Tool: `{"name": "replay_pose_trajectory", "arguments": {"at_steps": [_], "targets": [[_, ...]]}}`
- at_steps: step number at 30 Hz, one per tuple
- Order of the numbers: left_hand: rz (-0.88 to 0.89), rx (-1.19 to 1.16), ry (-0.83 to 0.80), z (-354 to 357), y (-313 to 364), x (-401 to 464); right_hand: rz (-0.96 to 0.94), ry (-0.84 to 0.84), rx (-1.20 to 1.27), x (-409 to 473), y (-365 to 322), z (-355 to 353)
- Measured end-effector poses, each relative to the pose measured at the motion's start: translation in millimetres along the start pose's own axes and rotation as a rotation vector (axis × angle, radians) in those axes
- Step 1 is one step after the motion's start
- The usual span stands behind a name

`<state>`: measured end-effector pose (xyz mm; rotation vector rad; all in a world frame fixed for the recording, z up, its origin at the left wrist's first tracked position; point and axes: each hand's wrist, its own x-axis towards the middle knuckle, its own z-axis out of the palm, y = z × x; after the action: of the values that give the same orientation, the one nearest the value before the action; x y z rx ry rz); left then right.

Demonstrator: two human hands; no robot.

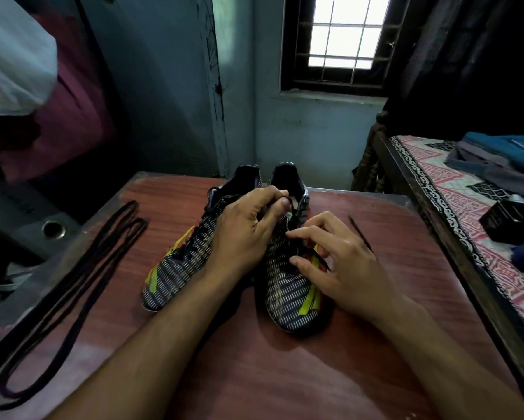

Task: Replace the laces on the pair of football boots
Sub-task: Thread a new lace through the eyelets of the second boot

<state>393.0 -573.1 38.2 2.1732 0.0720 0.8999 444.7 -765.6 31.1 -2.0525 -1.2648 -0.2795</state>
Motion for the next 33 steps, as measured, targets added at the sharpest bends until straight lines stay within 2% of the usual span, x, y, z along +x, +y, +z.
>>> {"name": "replay_pose_trajectory", "arguments": {"at_steps": [5, 11, 14, 18, 21, 26, 33], "targets": [[0.031, 0.067, 0.051, -8.7, 2.5, 4.1, 0.036, -0.003, 0.043, -0.1, -3.1, -7.2], [0.031, 0.01, 0.055, -4.1, -0.6, 6.6, 0.011, -0.136, 0.052, 0.4, 1.0, -11.1], [0.041, -0.028, 0.018, -5.8, -2.7, 8.7, -0.016, -0.157, 0.073, 1.2, -0.8, -9.5], [0.04, -0.045, -0.087, -6.8, 1.2, 7.4, 0.031, -0.087, 0.061, 1.8, 5.9, -13.6], [0.027, -0.059, -0.106, -9.9, 1.8, 8.1, 0.038, -0.089, 0.066, 1.9, 7.8, -11.9], [0.089, -0.056, -0.192, -16.2, -5.4, 10.5, 0.03, -0.062, 0.055, 2.4, 7.3, -9.9], [0.045, -0.092, -0.246, -20.8, -5.6, 13.4, 0.108, -0.259, 0.244, 3.9, 5.6, -6.5]]}}
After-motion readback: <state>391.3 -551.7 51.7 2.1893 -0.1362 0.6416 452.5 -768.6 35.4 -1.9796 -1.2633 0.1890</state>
